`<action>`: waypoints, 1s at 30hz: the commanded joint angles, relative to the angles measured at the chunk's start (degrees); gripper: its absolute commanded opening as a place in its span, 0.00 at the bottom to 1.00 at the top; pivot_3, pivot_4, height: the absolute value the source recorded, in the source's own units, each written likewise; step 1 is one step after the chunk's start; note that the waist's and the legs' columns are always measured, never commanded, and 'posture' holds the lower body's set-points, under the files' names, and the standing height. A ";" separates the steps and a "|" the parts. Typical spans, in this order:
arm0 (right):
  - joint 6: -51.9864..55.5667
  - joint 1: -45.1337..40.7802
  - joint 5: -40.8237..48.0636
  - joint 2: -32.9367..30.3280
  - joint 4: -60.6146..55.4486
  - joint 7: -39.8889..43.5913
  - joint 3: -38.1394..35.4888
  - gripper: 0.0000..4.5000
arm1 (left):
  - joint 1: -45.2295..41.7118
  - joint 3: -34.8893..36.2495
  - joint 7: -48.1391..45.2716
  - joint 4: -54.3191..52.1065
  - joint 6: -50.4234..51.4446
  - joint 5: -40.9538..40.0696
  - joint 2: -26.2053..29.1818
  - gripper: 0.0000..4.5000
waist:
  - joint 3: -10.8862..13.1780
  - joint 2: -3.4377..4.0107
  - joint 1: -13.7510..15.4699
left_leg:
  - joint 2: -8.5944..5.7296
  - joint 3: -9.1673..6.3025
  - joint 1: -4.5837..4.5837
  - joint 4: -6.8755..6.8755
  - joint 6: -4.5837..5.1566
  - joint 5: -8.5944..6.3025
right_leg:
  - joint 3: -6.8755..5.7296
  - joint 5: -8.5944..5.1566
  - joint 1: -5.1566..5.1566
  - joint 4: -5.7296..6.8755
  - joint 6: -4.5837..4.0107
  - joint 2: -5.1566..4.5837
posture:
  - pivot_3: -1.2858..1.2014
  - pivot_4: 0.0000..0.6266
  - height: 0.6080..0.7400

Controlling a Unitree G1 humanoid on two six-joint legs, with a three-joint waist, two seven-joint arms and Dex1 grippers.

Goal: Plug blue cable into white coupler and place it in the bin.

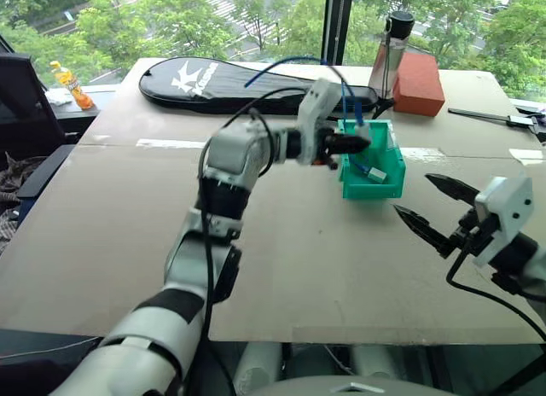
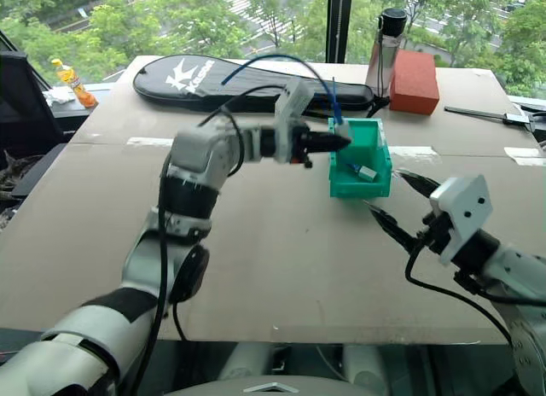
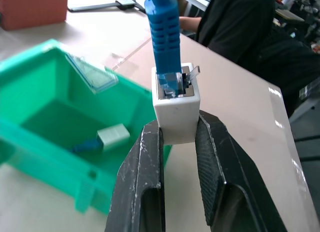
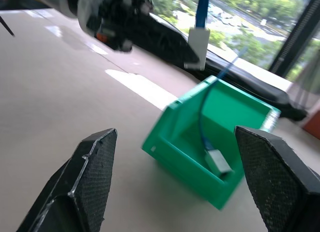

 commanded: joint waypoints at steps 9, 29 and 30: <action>-3.49 10.51 -3.95 4.51 -6.84 -7.48 -4.48 0.83 | -16.00 3.24 8.94 34.02 -8.98 4.69 -7.48 0.52 | 0.09 -0.06 -0.29 | 0.07 0.15 0.14 -0.19 0.00 0.00 | 0.24 -0.02 -0.09 0.01 0.00 0.22 | 0.52 0.24 1.00; -7.93 -1.78 8.53 -13.22 17.36 11.86 -10.68 0.99 | 21.28 7.90 -1.55 -31.38 -3.51 -6.11 9.56 0.99 | 0.16 0.02 -0.22 | 0.10 0.25 0.19 -0.43 -0.26 0.14 | 0.58 0.12 -0.11 -0.04 -0.25 -0.08 | 0.52 0.24 1.00; -8.11 -2.85 8.86 -13.69 18.59 12.42 -10.37 0.99 | 25.31 9.00 -2.70 -33.93 -6.39 -6.66 10.85 0.99 | 0.16 0.02 -0.20 | 0.10 0.24 0.18 -0.43 -0.25 0.13 | 0.58 0.13 -0.11 -0.05 -0.26 -0.07 | 0.52 0.24 1.00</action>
